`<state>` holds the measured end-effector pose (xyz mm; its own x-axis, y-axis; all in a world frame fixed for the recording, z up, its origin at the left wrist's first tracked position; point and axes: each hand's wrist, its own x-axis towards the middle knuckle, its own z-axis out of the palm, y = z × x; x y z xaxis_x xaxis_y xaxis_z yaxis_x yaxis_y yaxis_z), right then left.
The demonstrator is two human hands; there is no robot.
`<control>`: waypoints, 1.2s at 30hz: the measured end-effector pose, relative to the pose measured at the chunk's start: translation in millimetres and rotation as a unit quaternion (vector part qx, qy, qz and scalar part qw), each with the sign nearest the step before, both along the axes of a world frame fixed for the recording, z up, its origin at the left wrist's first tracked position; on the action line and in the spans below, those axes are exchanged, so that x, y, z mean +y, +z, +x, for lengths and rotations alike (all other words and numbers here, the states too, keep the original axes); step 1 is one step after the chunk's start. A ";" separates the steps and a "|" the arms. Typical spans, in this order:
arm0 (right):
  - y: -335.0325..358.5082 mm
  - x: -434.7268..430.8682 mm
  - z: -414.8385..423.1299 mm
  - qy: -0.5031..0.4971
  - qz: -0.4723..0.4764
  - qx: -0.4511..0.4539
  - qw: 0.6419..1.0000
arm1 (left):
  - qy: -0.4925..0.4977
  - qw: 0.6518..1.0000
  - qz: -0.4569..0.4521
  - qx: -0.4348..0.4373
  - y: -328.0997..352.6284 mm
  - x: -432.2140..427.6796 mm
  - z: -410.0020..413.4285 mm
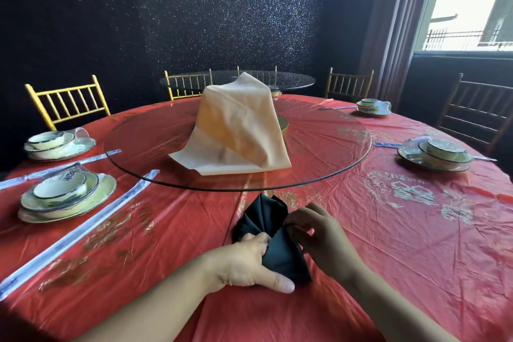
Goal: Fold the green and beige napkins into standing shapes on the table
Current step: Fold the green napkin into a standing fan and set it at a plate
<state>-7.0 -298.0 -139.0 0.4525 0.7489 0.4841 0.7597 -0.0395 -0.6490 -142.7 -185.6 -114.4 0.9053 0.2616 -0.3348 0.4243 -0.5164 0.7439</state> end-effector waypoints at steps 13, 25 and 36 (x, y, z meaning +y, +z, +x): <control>-13.6 -17.9 -35.3 -0.050 0.004 -0.094 0.994 | 0.037 0.984 -0.133 -0.109 -10.0 2.2 -2.8; -40.6 -19.4 -40.7 -0.121 -0.015 -0.322 0.939 | 0.062 0.963 0.180 -0.191 -20.6 6.3 -14.4; -32.4 -20.6 -49.1 -0.150 -0.044 -0.305 0.940 | 0.164 0.936 0.254 -0.180 -22.7 -1.3 -31.0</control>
<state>-56.0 -318.6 -171.5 0.3084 0.6816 0.6636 0.9354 -0.3442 -0.0812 -173.8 -187.0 -137.1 0.7790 0.5878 0.2185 0.3910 -0.7277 0.5635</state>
